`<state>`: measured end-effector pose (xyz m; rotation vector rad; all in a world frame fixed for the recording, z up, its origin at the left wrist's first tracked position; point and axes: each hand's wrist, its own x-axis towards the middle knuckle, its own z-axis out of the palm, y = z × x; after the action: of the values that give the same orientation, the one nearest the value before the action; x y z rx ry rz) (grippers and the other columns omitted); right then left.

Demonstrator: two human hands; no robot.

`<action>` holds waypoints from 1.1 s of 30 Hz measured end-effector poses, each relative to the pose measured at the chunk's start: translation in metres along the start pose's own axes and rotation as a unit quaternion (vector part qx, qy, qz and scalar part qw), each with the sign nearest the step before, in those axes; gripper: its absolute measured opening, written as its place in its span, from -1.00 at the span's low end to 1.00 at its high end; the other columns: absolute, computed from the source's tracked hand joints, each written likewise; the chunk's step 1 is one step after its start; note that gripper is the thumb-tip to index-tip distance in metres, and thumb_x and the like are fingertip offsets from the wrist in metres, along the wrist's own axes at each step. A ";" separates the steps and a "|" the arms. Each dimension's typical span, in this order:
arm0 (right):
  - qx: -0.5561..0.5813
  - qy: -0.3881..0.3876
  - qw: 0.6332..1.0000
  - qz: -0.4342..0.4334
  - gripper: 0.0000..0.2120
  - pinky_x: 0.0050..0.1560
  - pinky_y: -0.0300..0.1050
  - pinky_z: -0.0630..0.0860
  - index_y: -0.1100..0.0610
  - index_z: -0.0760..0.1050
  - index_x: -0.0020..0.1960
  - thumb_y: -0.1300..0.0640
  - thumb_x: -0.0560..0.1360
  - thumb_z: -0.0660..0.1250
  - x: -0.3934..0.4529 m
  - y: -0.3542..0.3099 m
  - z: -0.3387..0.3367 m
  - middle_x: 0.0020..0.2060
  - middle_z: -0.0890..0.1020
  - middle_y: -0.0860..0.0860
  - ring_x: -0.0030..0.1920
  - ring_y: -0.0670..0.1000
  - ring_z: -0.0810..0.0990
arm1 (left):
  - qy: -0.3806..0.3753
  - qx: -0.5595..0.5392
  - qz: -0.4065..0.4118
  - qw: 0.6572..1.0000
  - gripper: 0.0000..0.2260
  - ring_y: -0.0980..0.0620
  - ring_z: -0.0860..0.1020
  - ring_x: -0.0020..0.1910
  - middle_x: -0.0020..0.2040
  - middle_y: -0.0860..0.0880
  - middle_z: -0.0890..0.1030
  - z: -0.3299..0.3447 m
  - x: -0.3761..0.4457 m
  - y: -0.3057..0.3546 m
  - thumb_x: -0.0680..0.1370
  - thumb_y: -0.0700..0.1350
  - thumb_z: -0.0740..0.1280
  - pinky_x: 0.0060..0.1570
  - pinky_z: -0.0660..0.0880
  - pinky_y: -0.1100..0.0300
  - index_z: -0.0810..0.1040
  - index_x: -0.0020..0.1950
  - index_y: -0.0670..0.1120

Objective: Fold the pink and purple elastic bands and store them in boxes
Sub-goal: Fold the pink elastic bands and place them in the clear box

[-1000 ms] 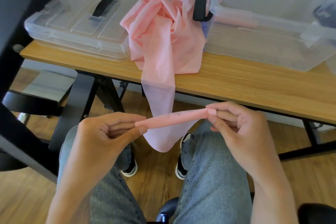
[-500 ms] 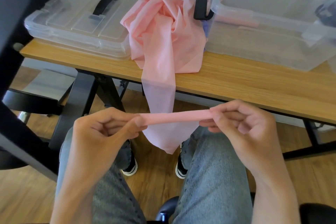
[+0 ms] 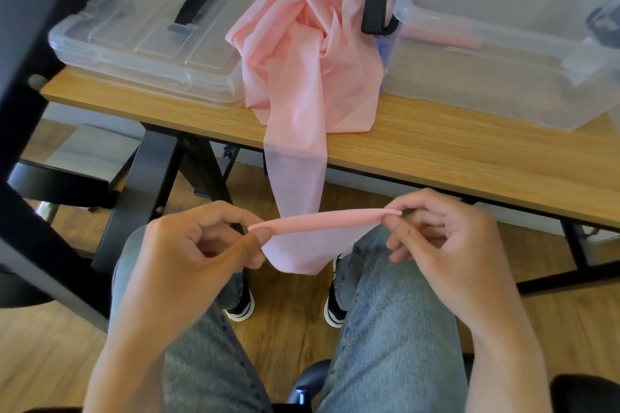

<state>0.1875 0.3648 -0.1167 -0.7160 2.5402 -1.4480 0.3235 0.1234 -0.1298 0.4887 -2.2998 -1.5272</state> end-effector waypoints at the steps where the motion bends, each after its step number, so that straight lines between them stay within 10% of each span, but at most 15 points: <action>1: 0.002 -0.002 1.000 -0.003 -0.91 -0.23 -0.08 0.67 -0.01 0.66 0.01 0.17 0.57 0.44 0.000 0.000 0.001 -0.33 0.72 -0.08 -0.33 -0.07 0.72 | 0.004 -0.006 -0.001 1.000 -0.82 0.06 0.72 -0.31 -0.29 0.09 0.73 0.000 0.000 0.000 0.43 -0.02 0.49 -0.26 0.68 0.08 0.71 0.00 -0.02; 9: 0.172 -0.001 0.985 0.007 -0.87 -0.06 -0.13 0.69 0.20 0.66 0.02 0.17 0.51 0.43 -0.002 -0.010 -0.001 -0.13 0.78 0.02 -0.08 0.03 0.78 | 0.043 -0.105 -0.003 0.994 -0.87 -0.02 0.75 -0.20 -0.18 -0.01 0.76 0.001 0.001 0.001 0.40 -0.09 0.50 -0.19 0.70 0.10 0.71 -0.12 -0.13; 19: -0.014 0.020 1.000 0.007 -0.78 -0.03 -0.40 0.59 -0.11 0.68 0.09 0.15 0.52 0.49 -0.001 -0.002 0.001 -0.11 0.73 -0.32 -0.08 -0.27 0.71 | 0.007 -0.047 -0.016 0.999 -0.72 0.12 0.74 -0.08 -0.06 0.12 0.76 0.003 0.002 -0.004 0.40 -0.18 0.51 -0.04 0.66 0.23 0.72 0.10 -0.02; 27: 0.015 0.006 1.000 -0.002 -0.91 -0.21 -0.06 0.67 0.00 0.63 0.01 0.18 0.59 0.41 -0.002 -0.002 0.003 -0.33 0.72 -0.06 -0.31 -0.05 0.73 | 0.004 -0.025 -0.007 1.000 -0.81 0.09 0.73 -0.28 -0.27 0.08 0.74 0.007 0.001 -0.002 0.44 -0.11 0.49 -0.24 0.66 0.25 0.70 0.04 -0.08; 33: 0.128 0.015 0.992 0.014 -0.88 0.00 -0.10 0.69 0.09 0.68 0.05 0.25 0.54 0.46 -0.003 -0.007 0.000 -0.10 0.78 -0.05 -0.03 -0.01 0.77 | 0.032 -0.102 0.001 0.994 -0.83 0.00 0.75 -0.14 -0.13 0.00 0.77 0.007 0.002 -0.001 0.43 -0.19 0.50 -0.12 0.69 0.13 0.71 0.01 -0.15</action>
<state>0.1924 0.3628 -0.1113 -0.6196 2.3123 -1.7438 0.3187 0.1284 -0.1328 0.4717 -2.0677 -1.6959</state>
